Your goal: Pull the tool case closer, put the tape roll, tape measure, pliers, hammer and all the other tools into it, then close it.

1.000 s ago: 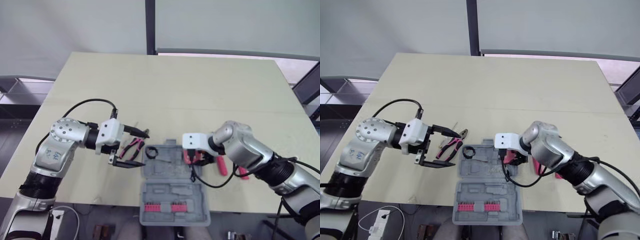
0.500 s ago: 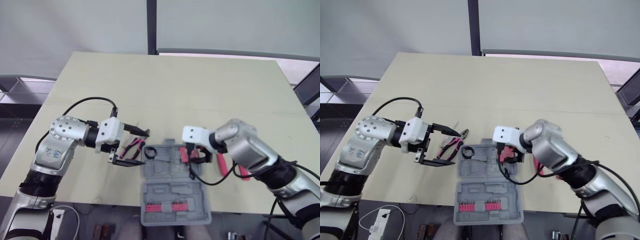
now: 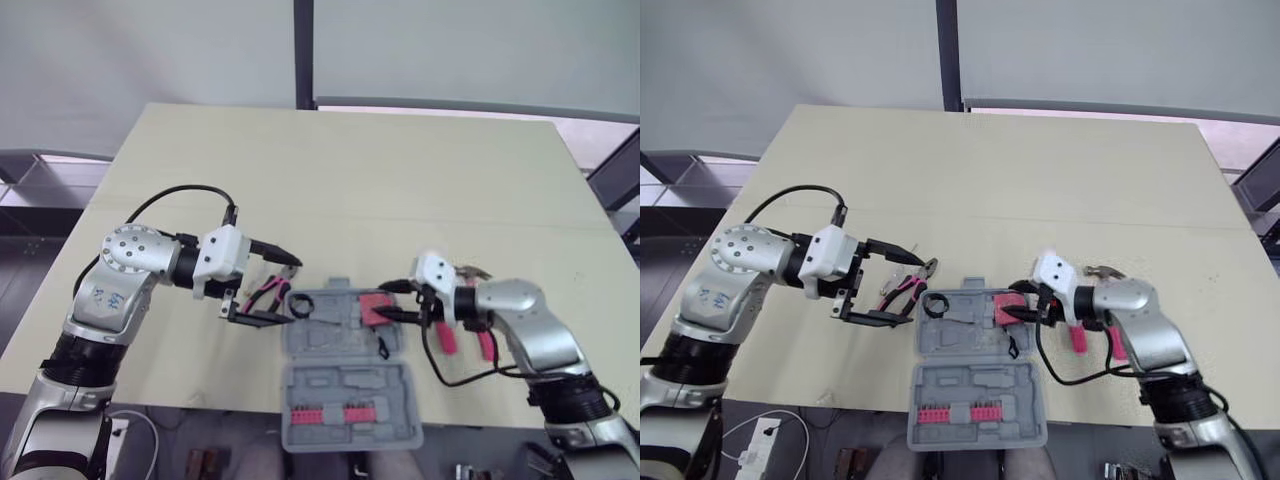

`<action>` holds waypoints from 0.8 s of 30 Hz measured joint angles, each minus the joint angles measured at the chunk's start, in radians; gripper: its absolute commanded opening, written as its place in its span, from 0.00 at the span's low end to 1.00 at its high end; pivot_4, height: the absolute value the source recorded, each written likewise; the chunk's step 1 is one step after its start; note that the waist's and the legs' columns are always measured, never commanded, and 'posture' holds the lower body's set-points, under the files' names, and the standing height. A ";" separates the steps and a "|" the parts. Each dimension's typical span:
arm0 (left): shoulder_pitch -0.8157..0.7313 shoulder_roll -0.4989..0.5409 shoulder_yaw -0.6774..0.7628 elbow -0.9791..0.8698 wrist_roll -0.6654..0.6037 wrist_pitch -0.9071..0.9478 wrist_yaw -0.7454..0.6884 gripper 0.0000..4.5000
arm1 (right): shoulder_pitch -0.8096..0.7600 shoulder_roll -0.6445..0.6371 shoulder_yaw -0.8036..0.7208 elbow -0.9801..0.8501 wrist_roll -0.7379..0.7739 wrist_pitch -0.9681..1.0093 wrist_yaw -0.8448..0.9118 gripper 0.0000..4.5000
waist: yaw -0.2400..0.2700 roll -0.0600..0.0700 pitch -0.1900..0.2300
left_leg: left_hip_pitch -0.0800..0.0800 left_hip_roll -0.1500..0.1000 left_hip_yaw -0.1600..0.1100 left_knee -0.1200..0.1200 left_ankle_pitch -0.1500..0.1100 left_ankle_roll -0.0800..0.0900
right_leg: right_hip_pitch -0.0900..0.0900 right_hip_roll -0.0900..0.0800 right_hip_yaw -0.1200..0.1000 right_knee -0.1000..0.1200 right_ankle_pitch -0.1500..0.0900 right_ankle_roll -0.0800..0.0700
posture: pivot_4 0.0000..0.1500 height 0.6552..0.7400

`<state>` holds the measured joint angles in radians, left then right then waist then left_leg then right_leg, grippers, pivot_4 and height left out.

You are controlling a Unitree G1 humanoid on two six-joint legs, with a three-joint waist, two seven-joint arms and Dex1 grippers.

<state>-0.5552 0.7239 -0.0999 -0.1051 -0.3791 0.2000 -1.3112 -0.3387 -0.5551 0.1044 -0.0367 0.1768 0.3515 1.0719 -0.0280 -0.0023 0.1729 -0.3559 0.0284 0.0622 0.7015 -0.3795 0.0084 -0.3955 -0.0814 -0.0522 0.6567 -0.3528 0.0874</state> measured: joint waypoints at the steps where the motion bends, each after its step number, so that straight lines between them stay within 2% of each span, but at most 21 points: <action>1: -0.006 -0.007 -0.001 0.000 0.000 0.000 0.003 1.00 | 0.006 0.006 0.000 0.010 0.002 -0.021 -0.008 0.58 | -0.001 0.000 0.000 | 0.000 0.000 0.000 0.000 0.000 0.000 | 0.000 0.000 0.000 0.000 0.000 0.000 | 1.00 1.00; 11: -0.010 -0.010 -0.002 0.000 0.000 0.006 0.007 1.00 | 0.058 0.007 0.001 0.084 -0.008 -0.165 -0.046 0.58 | 0.000 0.000 0.000 | 0.001 0.000 0.000 0.000 0.000 0.000 | 0.000 0.000 0.000 0.000 0.000 0.000 | 1.00 1.00; 14: -0.010 -0.010 -0.002 0.000 0.001 0.005 0.004 1.00 | 0.056 0.010 0.001 0.093 -0.010 -0.177 -0.062 0.38 | 0.000 0.000 0.000 | 0.001 0.000 0.000 0.000 0.000 0.000 | 0.000 0.000 0.000 0.000 0.000 0.000 | 1.00 1.00; 24: -0.028 -0.010 -0.009 0.004 0.008 -0.004 -0.002 1.00 | 0.054 0.009 0.006 0.121 -0.020 -0.199 -0.070 0.38 | 0.000 0.000 0.000 | 0.001 0.000 0.000 0.000 0.000 0.000 | 0.000 0.000 0.000 0.000 0.000 0.000 | 1.00 1.00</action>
<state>-0.5833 0.7139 -0.1093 -0.1007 -0.3714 0.1960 -1.3131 -0.2847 -0.5457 0.1107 0.0842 0.1568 0.1521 1.0022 -0.0277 -0.0023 0.1729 -0.3553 0.0287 0.0621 0.7015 -0.3794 0.0082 -0.3954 -0.0814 -0.0517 0.6569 -0.3528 0.0874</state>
